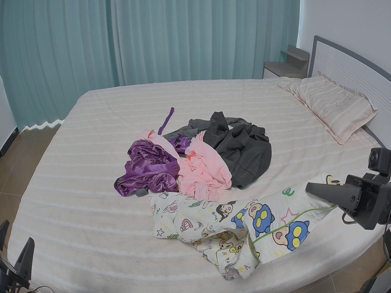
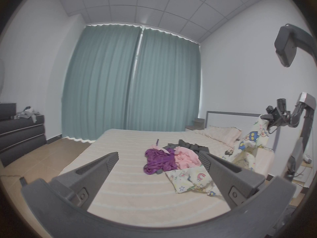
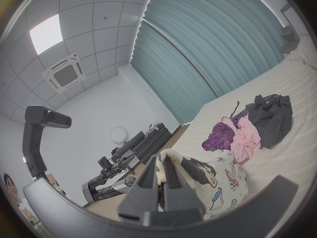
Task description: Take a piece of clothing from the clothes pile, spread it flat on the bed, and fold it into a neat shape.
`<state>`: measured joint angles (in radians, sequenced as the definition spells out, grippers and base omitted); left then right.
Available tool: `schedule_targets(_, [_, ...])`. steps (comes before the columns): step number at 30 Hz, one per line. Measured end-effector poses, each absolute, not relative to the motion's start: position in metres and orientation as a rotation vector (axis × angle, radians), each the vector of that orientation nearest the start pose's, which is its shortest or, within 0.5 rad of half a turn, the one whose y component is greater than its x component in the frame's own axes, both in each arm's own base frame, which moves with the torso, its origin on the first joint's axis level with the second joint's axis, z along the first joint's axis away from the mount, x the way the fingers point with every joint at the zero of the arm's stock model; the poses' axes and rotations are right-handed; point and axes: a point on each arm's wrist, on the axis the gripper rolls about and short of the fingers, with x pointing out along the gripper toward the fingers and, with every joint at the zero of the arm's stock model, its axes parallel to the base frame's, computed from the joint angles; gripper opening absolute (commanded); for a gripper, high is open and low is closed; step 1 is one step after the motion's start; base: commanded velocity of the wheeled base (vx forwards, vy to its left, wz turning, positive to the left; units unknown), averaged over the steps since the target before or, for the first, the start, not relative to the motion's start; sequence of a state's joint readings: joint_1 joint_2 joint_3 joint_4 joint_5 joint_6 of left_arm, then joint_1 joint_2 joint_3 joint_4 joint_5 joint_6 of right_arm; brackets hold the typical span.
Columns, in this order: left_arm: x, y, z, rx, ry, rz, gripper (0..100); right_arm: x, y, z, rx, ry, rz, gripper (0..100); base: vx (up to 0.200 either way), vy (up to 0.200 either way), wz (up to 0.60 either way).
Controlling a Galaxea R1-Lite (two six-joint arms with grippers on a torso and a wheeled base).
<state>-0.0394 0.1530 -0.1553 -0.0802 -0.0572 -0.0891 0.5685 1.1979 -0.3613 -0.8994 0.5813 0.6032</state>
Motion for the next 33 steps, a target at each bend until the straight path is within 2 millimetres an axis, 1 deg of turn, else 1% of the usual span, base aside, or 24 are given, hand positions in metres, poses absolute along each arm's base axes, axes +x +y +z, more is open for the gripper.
schedule_targets(3, [-0.010, -0.002, 0.152, -0.065, -0.041, -0.189, 100, 0.131, 0.098, 0.210, 0.533, 0.271, 1.137, 0, 0.000, 0.000, 0.00])
schedule_targets(5, [0.000, -0.004, 0.158, -0.049, 0.009, -0.241, 100, 0.132, 0.099, 0.212, 0.534, 0.268, 1.138, 0, 0.000, 0.000, 0.00])
schedule_targets(8, [0.020, -0.007, 0.165, -0.029, 0.105, -0.324, 100, 0.135, 0.102, 0.215, 0.534, 0.267, 1.137, 0, 0.000, 0.000, 0.00])
schedule_targets(13, [0.060, -0.019, 0.167, -0.003, 0.256, -0.469, 100, 0.143, 0.106, 0.221, 0.536, 0.258, 1.134, 0, 0.000, 0.000, 0.00])
schedule_targets(18, [0.102, -0.038, 0.162, 0.017, 0.346, -0.575, 100, 0.153, 0.112, 0.228, 0.541, 0.247, 1.131, 0, 0.000, 0.000, 0.00])
schedule_targets(22, [0.136, -0.058, 0.155, 0.029, 0.365, -0.599, 100, 0.160, 0.116, 0.231, 0.547, 0.246, 1.122, 0, 0.000, 0.000, 0.00])
schedule_targets(23, [0.142, -0.062, 0.152, 0.029, 0.371, -0.598, 100, 0.162, 0.116, 0.232, 0.548, 0.244, 1.118, 0, 0.000, 0.000, 0.00])
schedule_targets(26, [0.164, -0.083, 0.142, 0.015, 0.383, -0.583, 100, 0.168, 0.119, 0.235, 0.554, 0.237, 1.104, 0, 0.000, 0.000, 0.00])
schedule_targets(29, [0.184, -0.110, 0.127, -0.017, 0.381, -0.575, 100, 0.176, 0.123, 0.241, 0.569, 0.220, 1.084, 0, 0.000, 0.000, 0.00])
schedule_targets(30, [0.187, -0.117, 0.124, -0.024, 0.379, -0.575, 100, 0.178, 0.124, 0.243, 0.574, 0.215, 1.077, 0, 0.000, 0.000, 0.00])
schedule_targets(32, [0.194, -0.137, 0.113, -0.048, 0.369, -0.574, 100, 0.184, 0.127, 0.251, 0.598, 0.190, 1.062, 0, 0.000, 0.000, 0.00])
schedule_targets(33, [0.196, -0.142, 0.109, -0.051, 0.372, -0.572, 100, 0.186, 0.128, 0.253, 0.606, 0.184, 1.057, 0, 0.000, 0.000, 0.00])
